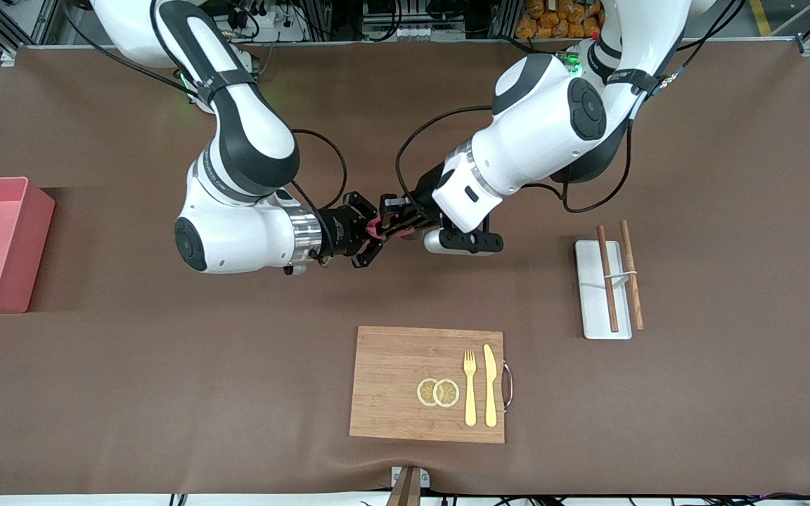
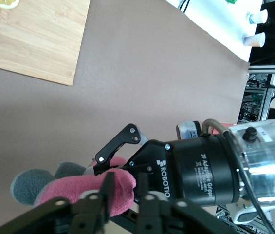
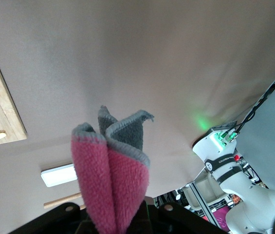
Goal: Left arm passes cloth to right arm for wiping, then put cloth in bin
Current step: 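Grasp the cloth with the right gripper and open the left gripper, then carry the cloth with the right gripper while the left gripper withdraws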
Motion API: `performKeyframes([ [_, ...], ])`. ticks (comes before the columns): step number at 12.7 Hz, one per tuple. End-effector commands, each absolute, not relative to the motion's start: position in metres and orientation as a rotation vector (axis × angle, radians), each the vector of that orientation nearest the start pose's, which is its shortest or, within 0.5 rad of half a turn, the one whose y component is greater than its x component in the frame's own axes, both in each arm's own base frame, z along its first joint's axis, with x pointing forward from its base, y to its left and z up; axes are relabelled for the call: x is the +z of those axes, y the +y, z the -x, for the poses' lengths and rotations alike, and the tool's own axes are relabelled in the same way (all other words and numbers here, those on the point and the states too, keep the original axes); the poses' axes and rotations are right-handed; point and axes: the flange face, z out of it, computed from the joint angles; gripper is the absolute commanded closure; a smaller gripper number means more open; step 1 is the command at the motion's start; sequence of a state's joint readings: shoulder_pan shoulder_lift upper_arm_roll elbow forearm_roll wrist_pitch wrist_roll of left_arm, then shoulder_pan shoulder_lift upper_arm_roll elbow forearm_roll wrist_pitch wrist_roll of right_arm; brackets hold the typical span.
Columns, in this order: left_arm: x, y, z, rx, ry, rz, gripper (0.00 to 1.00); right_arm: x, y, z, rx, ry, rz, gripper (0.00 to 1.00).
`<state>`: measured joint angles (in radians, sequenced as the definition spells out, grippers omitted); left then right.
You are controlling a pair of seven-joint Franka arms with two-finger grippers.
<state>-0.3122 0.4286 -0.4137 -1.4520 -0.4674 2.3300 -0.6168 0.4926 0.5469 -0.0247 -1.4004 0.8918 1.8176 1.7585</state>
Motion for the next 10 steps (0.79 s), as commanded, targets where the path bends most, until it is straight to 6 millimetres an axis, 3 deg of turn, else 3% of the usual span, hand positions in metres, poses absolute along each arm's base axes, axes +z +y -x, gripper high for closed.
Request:
performKeyframes([
  [1,0.529,-0.411,-0.584,0.071,0.311,-2.389,0.0,0.414,0.367,-0.606,1.12,1.877,1.871,1.0],
  [3,0.535,-0.375,-0.602,0.123,0.351,-2.415,0.0,0.429,0.358,-0.602,1.044,1.787,2.001,1.0],
  [6,0.538,-0.324,-0.607,0.155,0.273,-2.682,0.0,0.458,0.338,-0.571,0.695,1.551,2.499,1.0],
  [8,0.537,-0.29,-0.606,0.15,0.238,-2.887,0.0,0.45,0.351,-0.545,0.517,1.407,2.737,1.0],
  [10,0.547,-0.231,-0.617,0.154,0.269,-2.983,0.0,0.424,0.34,-0.534,0.391,1.319,2.943,1.0],
])
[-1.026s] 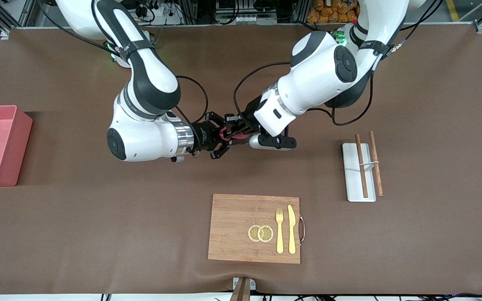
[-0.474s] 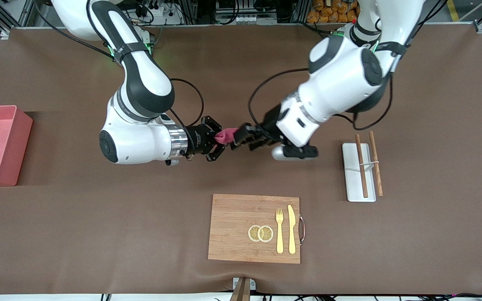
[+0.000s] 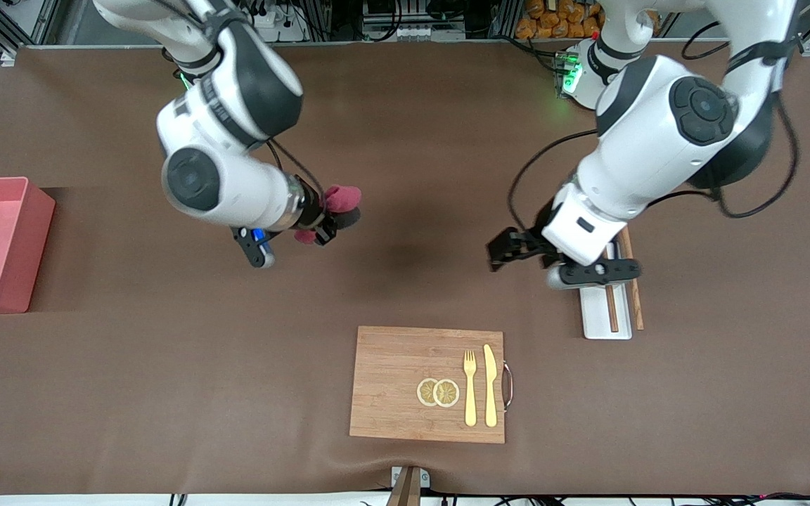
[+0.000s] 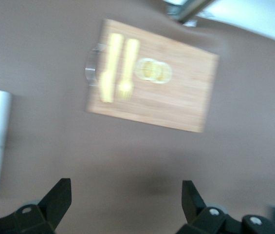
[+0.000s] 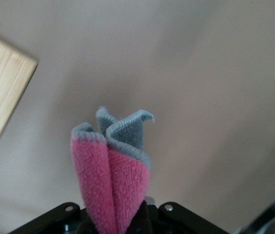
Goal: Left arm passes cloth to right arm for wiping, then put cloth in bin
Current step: 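Carry the cloth with the right gripper while the left gripper withdraws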
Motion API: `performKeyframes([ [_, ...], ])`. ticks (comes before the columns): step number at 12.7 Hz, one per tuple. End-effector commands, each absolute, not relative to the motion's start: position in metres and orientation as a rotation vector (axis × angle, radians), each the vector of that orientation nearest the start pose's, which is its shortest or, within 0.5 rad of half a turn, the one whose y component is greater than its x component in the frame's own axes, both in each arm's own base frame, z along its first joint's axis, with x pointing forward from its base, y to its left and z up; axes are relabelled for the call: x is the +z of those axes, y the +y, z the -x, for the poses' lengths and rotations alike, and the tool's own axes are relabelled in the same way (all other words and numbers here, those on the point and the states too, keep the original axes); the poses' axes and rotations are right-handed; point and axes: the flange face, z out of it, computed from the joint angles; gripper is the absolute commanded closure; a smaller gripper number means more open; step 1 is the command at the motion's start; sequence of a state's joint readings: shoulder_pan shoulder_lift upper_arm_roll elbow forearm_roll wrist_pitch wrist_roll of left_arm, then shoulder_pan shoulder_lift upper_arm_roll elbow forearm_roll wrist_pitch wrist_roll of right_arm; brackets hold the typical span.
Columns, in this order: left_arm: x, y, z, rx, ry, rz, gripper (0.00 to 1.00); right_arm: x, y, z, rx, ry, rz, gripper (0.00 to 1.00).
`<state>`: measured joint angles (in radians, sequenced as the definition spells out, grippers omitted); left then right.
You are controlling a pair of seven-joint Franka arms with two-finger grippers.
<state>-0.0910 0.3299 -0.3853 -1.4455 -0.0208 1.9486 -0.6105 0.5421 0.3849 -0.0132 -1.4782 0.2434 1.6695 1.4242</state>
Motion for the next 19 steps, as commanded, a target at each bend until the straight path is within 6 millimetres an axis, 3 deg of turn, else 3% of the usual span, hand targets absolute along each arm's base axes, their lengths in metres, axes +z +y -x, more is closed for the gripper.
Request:
performKeyframes([
  [1,0.552,-0.206,-0.62,-0.153,-0.272,3.254,0.0,0.42,0.326,-0.535,0.408,1.25,2.971,1.0],
  [3,0.564,-0.182,-0.616,-0.127,-0.179,3.231,0.0,0.408,0.292,-0.543,0.427,1.152,3.0,1.0],
  [4,0.568,-0.172,-0.614,-0.122,-0.149,3.224,0.0,0.389,0.278,-0.541,0.392,1.093,3.001,1.0],
  [7,0.592,-0.122,-0.608,-0.115,-0.088,3.196,0.0,0.307,0.187,-0.528,0.209,0.906,2.972,1.0],
  [8,0.597,-0.108,-0.605,-0.099,-0.057,3.188,0.0,0.285,0.165,-0.522,0.163,0.85,2.975,1.0],
  [10,0.609,-0.076,-0.595,-0.07,0.013,3.158,0.0,0.255,0.116,-0.52,0.122,0.735,2.997,1.0],
  [11,0.617,-0.065,-0.586,-0.051,0.08,3.145,0.0,0.238,0.074,-0.524,0.154,0.641,3.02,1.0],
  [14,0.635,-0.032,-0.559,0.031,0.233,3.115,0.0,0.229,-0.062,-0.531,0.139,0.282,3.04,1.0],
  [17,0.642,-0.035,-0.547,0.066,0.363,3.103,0.0,0.247,-0.157,-0.536,0.052,0.013,3.069,1.0],
  [19,0.653,-0.031,-0.538,0.047,0.39,3.102,0.0,0.27,-0.227,-0.548,0.001,-0.229,3.141,1.0],
])
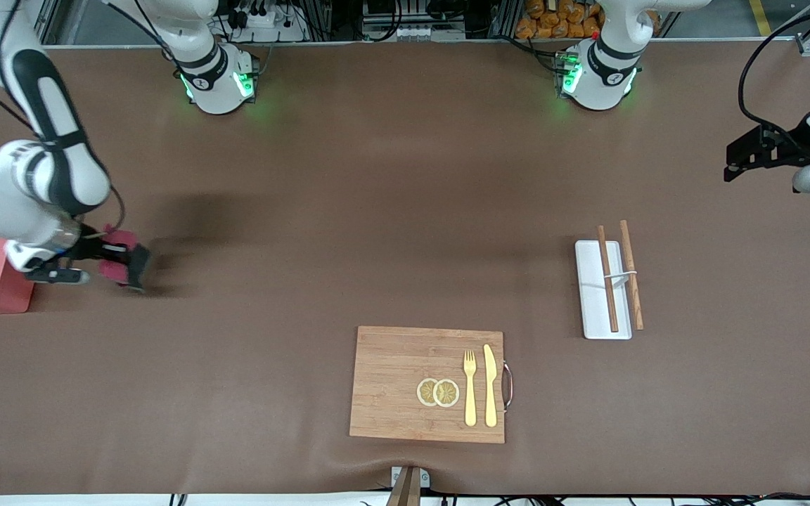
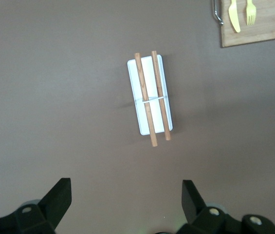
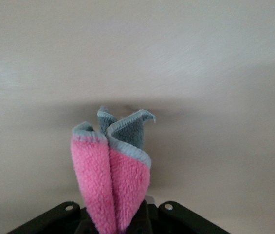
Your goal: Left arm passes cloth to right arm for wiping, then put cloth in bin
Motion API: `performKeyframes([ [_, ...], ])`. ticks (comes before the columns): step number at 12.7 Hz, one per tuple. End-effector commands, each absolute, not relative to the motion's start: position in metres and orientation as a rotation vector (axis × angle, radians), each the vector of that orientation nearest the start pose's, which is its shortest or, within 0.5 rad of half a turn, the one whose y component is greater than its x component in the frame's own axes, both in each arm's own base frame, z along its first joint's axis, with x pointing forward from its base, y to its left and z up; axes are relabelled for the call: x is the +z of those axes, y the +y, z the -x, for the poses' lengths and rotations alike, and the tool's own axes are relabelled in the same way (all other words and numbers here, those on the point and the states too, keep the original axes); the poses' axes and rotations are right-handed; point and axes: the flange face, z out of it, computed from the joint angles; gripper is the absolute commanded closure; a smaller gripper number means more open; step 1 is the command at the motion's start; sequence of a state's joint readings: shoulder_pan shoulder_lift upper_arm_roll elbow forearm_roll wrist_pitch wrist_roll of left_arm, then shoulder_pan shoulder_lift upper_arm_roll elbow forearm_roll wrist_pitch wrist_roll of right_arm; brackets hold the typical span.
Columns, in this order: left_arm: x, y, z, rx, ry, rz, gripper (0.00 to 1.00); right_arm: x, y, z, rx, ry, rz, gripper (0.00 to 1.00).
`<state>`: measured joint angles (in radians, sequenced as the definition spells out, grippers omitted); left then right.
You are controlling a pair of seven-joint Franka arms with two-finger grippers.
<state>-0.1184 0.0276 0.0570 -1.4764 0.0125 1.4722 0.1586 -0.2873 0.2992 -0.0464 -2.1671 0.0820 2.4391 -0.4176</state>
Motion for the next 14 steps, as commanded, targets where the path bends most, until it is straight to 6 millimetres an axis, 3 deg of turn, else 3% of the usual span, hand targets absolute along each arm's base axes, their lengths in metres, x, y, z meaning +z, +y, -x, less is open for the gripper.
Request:
performKeyframes([
  [1,0.653,-0.028,-0.538,0.057,0.385,3.105,0.0,0.287,-0.254,-0.554,0.01,-0.352,3.189,1.0],
  [2,0.654,-0.03,-0.537,0.057,0.39,3.104,0.0,0.298,-0.267,-0.559,0.059,-0.419,3.216,1.0],
  [3,0.654,-0.031,-0.538,0.054,0.391,3.108,0.0,0.29,-0.274,-0.549,0.141,-0.387,3.192,1.0],
  [4,0.653,-0.035,-0.539,0.056,0.398,3.116,0.0,0.263,-0.273,-0.544,0.206,-0.322,3.157,1.0],
  [6,0.656,-0.042,-0.538,0.043,0.388,3.121,0.0,0.225,-0.249,-0.548,0.235,-0.179,3.107,1.0],
  [7,0.657,-0.051,-0.537,0.039,0.412,3.11,0.0,0.21,-0.227,-0.554,0.224,-0.157,3.078,1.0],
  [9,0.662,-0.051,-0.536,0.017,0.411,3.115,0.0,0.193,-0.16,-0.565,0.233,0.0,3.039,1.0],
  [14,0.662,-0.05,-0.535,0.026,0.402,3.119,0.0,0.205,0.001,-0.584,0.298,0.295,2.99,1.0],
])
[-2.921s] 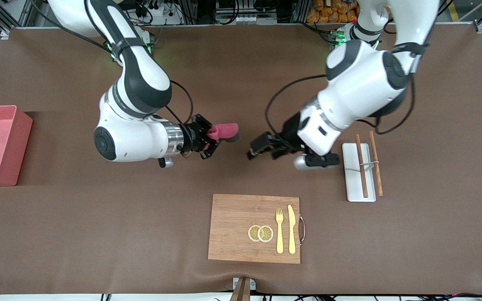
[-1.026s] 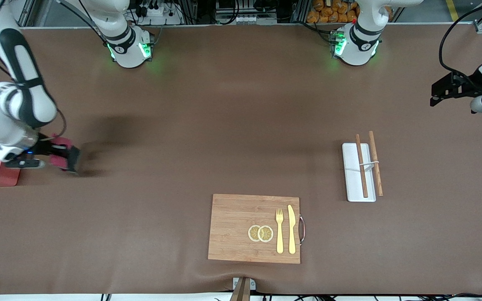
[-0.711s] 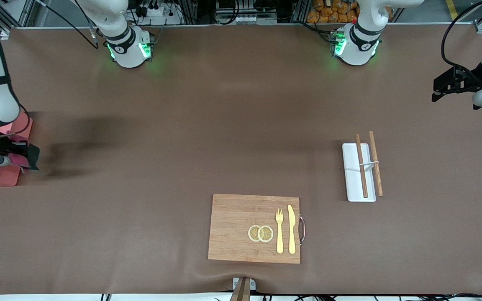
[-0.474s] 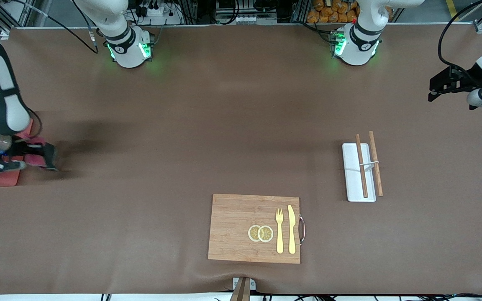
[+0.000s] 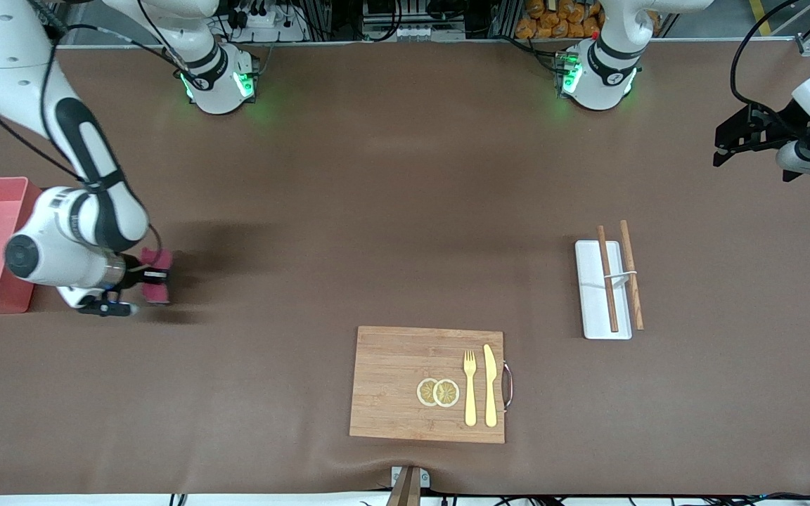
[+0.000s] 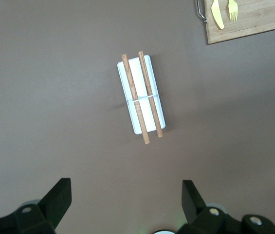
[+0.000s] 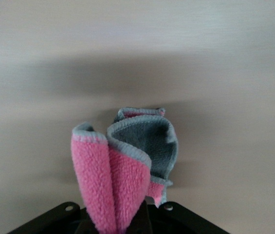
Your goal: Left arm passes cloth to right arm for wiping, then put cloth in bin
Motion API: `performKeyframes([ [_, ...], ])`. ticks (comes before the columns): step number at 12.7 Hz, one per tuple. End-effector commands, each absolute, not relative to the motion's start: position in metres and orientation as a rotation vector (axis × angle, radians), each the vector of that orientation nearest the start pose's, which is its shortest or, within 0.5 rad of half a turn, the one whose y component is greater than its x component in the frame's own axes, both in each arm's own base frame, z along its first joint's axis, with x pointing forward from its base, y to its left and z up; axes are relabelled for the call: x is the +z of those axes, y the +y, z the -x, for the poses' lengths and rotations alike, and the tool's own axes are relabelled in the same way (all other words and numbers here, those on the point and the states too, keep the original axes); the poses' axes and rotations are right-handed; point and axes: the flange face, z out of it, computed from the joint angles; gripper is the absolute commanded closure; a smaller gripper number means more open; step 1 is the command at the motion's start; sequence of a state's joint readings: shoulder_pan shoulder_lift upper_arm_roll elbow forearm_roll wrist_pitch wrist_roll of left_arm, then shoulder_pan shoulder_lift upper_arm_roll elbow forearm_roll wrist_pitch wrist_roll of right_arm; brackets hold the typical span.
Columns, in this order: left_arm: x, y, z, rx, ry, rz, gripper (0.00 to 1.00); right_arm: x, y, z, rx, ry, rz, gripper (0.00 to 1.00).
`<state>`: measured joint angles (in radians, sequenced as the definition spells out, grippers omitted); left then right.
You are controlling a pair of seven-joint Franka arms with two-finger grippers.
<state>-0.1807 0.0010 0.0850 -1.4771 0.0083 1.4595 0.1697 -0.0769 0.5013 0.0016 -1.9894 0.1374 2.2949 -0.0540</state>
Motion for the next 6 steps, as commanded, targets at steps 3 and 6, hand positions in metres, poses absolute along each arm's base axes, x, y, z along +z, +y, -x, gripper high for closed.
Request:
performKeyframes([
  [3,0.661,-0.052,-0.536,0.022,0.407,3.118,0.0,0.213,0.125,-0.575,0.316,0.53,2.967,1.0],
  [6,0.662,-0.052,-0.537,0.017,0.406,3.117,0.0,0.232,0.177,-0.569,0.294,0.636,2.893,1.0],
])
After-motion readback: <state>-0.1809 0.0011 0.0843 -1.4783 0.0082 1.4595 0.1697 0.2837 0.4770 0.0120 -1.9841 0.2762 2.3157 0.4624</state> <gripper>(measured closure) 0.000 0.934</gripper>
